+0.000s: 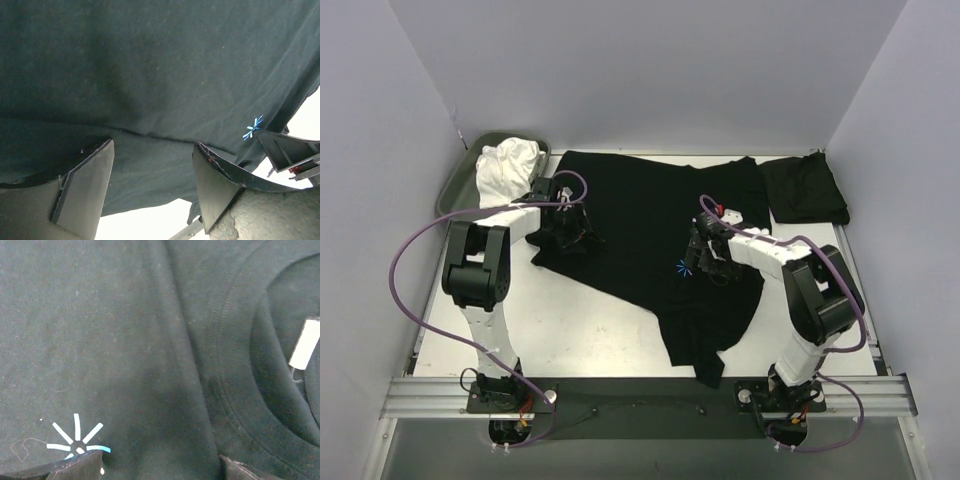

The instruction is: Fold and stack the t-shirts

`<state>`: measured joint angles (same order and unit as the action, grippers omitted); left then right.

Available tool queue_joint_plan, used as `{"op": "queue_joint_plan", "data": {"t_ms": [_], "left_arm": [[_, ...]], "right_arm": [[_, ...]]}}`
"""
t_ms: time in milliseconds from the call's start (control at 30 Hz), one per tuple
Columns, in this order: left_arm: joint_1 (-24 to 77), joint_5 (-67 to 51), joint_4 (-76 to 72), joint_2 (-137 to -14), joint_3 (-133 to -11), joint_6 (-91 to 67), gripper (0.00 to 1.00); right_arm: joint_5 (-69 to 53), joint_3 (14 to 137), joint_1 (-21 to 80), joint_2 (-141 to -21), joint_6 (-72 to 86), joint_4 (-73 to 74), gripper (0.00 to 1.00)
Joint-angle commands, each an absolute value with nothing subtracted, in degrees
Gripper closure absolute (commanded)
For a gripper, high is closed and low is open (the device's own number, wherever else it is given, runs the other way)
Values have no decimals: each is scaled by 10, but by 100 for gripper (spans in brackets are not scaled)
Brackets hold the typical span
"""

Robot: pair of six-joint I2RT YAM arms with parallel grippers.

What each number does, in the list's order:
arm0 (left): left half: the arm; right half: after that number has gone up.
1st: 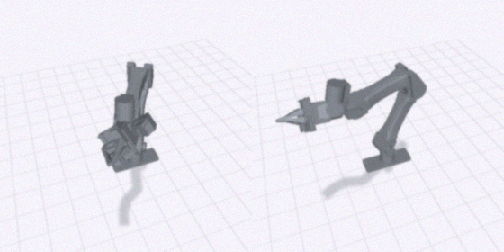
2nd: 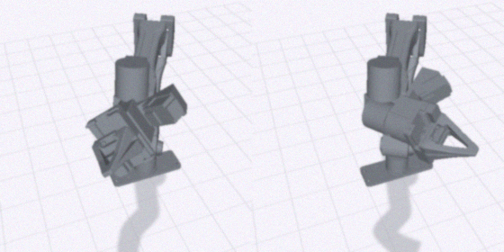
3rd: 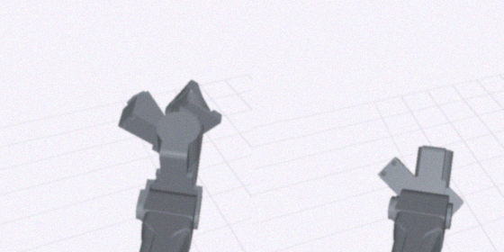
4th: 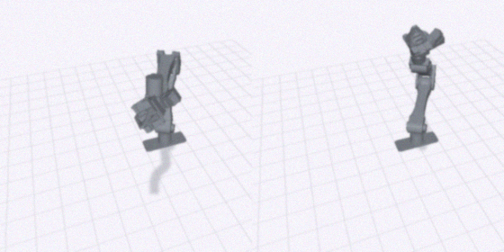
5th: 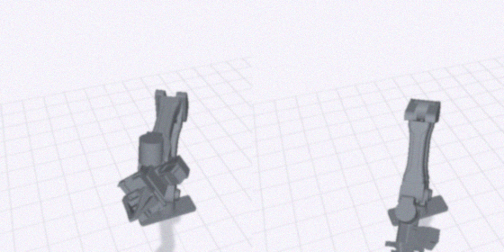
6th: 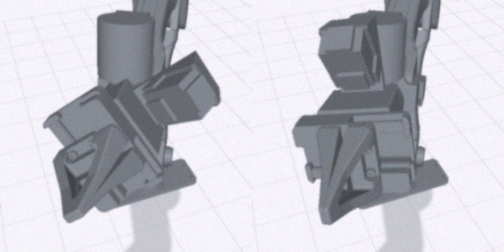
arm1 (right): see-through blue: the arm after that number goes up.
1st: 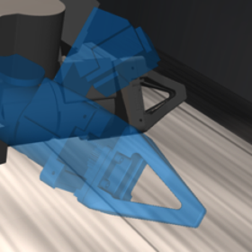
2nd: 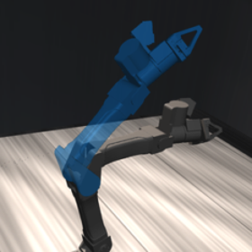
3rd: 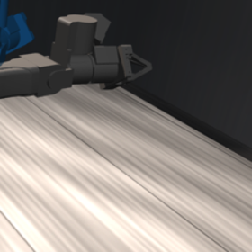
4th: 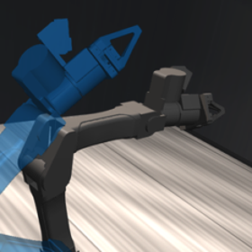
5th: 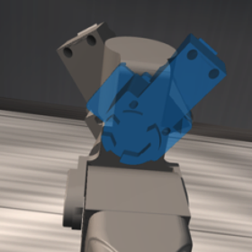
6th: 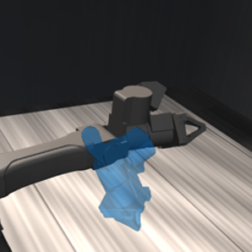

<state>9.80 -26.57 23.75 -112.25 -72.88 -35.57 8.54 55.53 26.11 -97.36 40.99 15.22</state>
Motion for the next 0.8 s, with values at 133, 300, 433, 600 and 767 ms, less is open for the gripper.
{"op": "queue_joint_plan", "data": {"t_ms": [133,300,433,600,767], "left_arm": [[105,-292,215,-1159,-773,-367,26],[105,-310,204,-1148,-767,-379,26],[105,-306,188,-1114,-744,-391,26],[102,-273,185,-1044,-698,-410,26],[78,-241,150,-958,-624,-443,26]], "right_arm": [[27,642,213,-1084,405,148,0],[10,726,175,-1168,401,167,0],[8,792,155,-1216,393,186,2],[4,879,133,-1265,370,221,0],[47,953,121,-1270,337,236,0]]}}
